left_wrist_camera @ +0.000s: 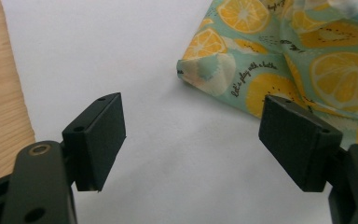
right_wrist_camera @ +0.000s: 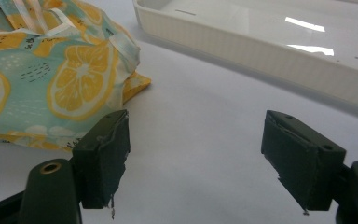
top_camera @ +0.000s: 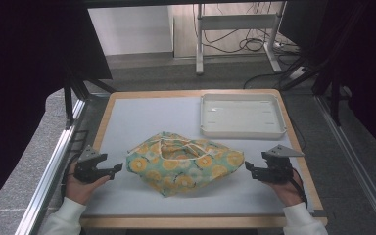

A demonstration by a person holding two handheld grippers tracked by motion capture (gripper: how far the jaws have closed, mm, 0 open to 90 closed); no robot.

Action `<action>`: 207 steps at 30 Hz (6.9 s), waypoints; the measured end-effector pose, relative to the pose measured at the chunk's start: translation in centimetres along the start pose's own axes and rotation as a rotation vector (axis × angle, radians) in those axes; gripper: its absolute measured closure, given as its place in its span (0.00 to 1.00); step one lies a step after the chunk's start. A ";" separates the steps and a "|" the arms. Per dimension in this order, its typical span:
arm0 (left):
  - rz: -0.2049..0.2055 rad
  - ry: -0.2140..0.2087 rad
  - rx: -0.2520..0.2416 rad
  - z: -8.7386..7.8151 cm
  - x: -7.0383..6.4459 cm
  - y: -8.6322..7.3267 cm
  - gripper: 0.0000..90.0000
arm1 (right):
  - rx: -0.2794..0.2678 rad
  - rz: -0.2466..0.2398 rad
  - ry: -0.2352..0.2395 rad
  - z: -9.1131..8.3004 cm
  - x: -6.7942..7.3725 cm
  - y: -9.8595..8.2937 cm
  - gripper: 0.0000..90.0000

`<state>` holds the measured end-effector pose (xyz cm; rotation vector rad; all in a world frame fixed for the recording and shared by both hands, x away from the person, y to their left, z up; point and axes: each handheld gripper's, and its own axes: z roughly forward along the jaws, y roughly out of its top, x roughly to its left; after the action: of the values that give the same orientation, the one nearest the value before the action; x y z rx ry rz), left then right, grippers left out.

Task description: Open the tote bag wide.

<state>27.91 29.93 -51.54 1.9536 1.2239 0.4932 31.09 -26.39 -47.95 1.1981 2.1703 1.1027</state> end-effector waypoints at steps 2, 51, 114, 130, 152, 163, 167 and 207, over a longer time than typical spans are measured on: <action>0.003 -0.003 -0.004 0.0 0.0 0.1 0.26 | -0.005 0.005 0.002 -0.1 0.0 0.1 0.27; 0.067 -0.074 -0.047 -2.3 -3.3 7.3 0.30 | 0.020 0.015 0.000 0.1 0.1 -0.4 0.29; 0.177 -0.172 0.149 5.6 -8.0 10.1 0.34 | 0.042 0.017 -0.034 0.6 -0.1 -0.8 0.28; 0.185 -0.228 0.217 7.6 -8.0 9.5 0.71 | 0.044 0.020 -0.036 0.5 -0.2 -0.8 0.28; 0.138 -0.151 0.223 9.7 -8.2 10.5 0.51 | 0.047 0.017 -0.043 0.7 -0.2 -0.8 0.27; 0.109 -0.180 0.249 10.6 -7.1 10.1 0.86 | 0.042 0.015 -0.045 0.6 -0.1 -0.8 0.27; 0.105 -0.190 0.244 10.5 -6.8 10.1 0.93 | 0.038 0.016 -0.048 0.5 -0.2 -0.8 0.27; 0.109 -0.344 0.078 3.7 -8.2 10.8 1.00 | -0.091 -0.124 0.112 -1.0 5.1 7.3 0.29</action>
<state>32.92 18.56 -44.93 2.0739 0.9343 0.1531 31.39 -20.25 -41.40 0.9704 2.2181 1.2268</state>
